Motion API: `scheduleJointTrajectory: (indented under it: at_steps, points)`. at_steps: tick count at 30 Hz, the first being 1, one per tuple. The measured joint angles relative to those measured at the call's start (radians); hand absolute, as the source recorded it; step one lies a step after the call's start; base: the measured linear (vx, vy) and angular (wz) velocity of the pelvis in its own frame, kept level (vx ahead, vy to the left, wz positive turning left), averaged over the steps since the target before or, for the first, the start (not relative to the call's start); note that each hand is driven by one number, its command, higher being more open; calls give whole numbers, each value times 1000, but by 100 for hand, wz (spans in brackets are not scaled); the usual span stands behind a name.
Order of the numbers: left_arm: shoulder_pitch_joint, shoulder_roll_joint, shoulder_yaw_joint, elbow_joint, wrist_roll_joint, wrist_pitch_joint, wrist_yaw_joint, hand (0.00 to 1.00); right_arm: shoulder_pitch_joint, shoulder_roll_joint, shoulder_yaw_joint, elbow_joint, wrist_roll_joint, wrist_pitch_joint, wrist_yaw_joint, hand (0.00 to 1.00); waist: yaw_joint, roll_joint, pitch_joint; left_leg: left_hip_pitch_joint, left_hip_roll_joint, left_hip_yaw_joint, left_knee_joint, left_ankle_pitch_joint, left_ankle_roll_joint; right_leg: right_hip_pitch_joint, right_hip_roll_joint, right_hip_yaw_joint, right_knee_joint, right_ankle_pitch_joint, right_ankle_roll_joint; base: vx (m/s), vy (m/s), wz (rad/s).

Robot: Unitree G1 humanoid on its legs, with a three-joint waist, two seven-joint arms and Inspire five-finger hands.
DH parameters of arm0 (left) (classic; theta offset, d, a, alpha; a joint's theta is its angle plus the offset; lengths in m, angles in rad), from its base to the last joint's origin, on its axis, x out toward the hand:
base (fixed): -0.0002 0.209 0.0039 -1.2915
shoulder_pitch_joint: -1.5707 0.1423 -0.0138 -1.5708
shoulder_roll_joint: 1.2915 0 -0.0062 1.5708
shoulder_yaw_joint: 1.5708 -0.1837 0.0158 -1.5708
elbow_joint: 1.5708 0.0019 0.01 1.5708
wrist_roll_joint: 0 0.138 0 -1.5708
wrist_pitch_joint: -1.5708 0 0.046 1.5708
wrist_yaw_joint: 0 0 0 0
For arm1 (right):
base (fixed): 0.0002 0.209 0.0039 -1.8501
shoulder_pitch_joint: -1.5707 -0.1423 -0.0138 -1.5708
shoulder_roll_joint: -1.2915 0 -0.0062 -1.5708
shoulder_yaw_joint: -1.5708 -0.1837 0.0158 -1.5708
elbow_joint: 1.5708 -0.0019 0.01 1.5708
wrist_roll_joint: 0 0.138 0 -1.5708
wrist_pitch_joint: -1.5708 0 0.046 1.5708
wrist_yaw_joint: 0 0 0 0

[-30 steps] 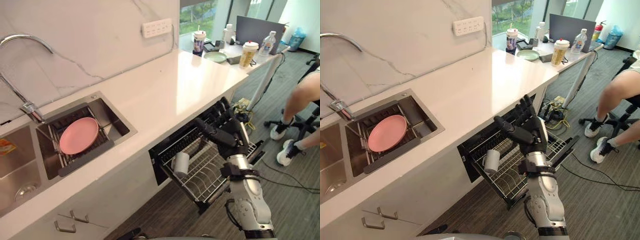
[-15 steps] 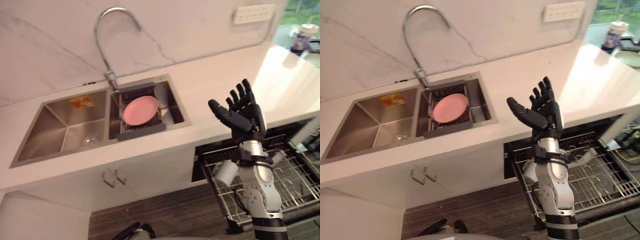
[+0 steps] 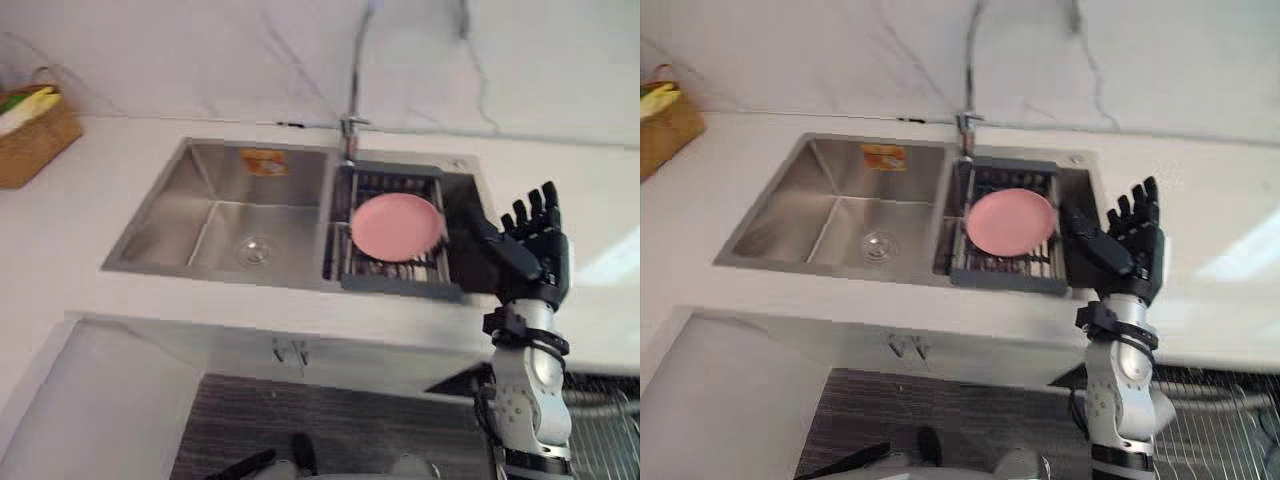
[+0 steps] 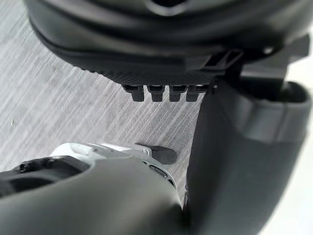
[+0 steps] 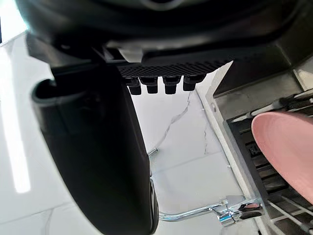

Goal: Walk over to the sink, pick up the cup, carry it to the dishwasher, place the cup inside the dishwasher, then close the dishwasher door

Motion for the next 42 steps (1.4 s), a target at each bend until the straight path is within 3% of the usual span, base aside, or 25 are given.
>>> scheduleJointTrajectory:
  at_steps: [1, 2, 3, 5, 7, 13, 14, 19, 22, 24, 27, 29, 35, 38, 42]
  points:
    - [2, 2, 1, 5, 0, 4, -11, 100, 4, 0, -6, 0, 1, -9, 0, 100, 0, -8, -4, 3, -2, 0, 10, 0, 0, -16, 1, 8, -34, 9, -2, 272, -157, 87]
    - [13, 17, 2, 5, 0, 9, -32, 100, 7, 3, -11, 0, 1, -29, 0, 100, 1, -41, -18, 1, -15, -2, 37, -10, -21, -33, 2, 21, -159, 123, -13, 177, -145, 46]
    - [19, 31, 5, 4, 1, 3, -47, 100, 3, 5, -11, 0, 1, -41, 0, 100, 4, -63, -24, 6, -25, -5, 41, -18, -33, -44, -9, 27, -191, 163, 0, 238, -224, 36]
    - [36, 29, 7, 3, 4, -18, -87, 100, -20, 1, -14, 1, -2, -69, -32, 100, 11, -52, -36, 13, 18, 3, 47, -36, -71, 9, 36, 23, -268, 161, -1, 218, -218, -2]
    - [40, 26, 7, 5, 23, -36, -120, 100, -21, 1, -34, 1, -11, -76, -66, 100, 11, -52, -36, 33, 44, 9, 40, -45, -86, 44, 68, 20, -313, 170, -13, 152, -153, -16]
    - [43, 17, -4, 8, 104, -66, -160, 100, -20, 0, -158, 1, -6, -105, -85, 100, 4, -50, -38, 93, 61, 49, 28, -65, -101, 123, 100, 56, -406, 204, -14, 67, -32, -21]
    - [39, 3, -39, 29, 140, -73, -159, 100, 22, -49, -115, 0, 4, -62, 89, 100, -41, -5, -41, 119, 64, 89, 27, -80, -91, 170, 113, 76, -487, 250, -9, 4, 10, -12]
    - [40, -2, -41, 29, 140, -72, -159, 100, 22, -49, -102, 0, 4, -62, 89, 100, -40, 4, -47, 111, 64, 83, 26, -80, -91, 167, 112, 72, -487, 250, -9, 0, 0, 2]
    - [35, -2, -51, 15, 114, -54, -106, 100, 30, -50, -30, 0, 33, -63, 80, 100, -38, 6, -46, 82, 63, 57, 33, -80, -91, 151, 108, 42, -485, 250, -9, -14, -12, 21]
    - [27, -2, -83, -21, 69, -29, -43, 100, 50, -49, 56, 2, 57, -62, 62, 100, -10, 6, -46, 45, 64, 31, 58, -80, -91, 134, 102, 15, -483, 247, -12, -25, -34, 39]
    - [19, 0, -104, -47, 28, 4, -20, 100, 59, -47, 133, 23, 71, -52, 45, 100, 23, 5, -44, 16, 68, 25, 77, -80, -91, 117, 98, -15, -468, 232, -16, -30, -32, 33]
    - [18, 1, -112, -57, 18, 11, -20, 100, 55, -47, 160, 65, 67, -12, 40, 100, 42, 4, -43, 7, 75, 29, 96, -80, -91, 117, 93, -39, -444, 209, -12, 2, -49, 37]
    - [20, 9, -117, -48, 46, -3, -24, 100, 51, -133, 153, 124, -100, 94, 165, 100, 34, 2, -40, 30, 88, 106, 107, -91, -111, 92, 100, 22, -399, 196, -9, 18, -26, -31]
    - [20, 14, -117, -45, 100, -12, -30, 100, 49, -233, 153, 124, -203, 101, 263, 100, 13, -8, -36, 54, 88, 144, 107, -100, -117, 94, 102, 57, -397, 196, -9, -1, 26, -38]
    - [20, 27, -114, -40, 100, -12, -28, 100, 41, -296, 154, 124, -262, 101, 312, 100, 8, -31, -39, 61, 95, 159, 106, -104, -116, 94, 111, 66, -403, 197, -9, -36, -4, -12]
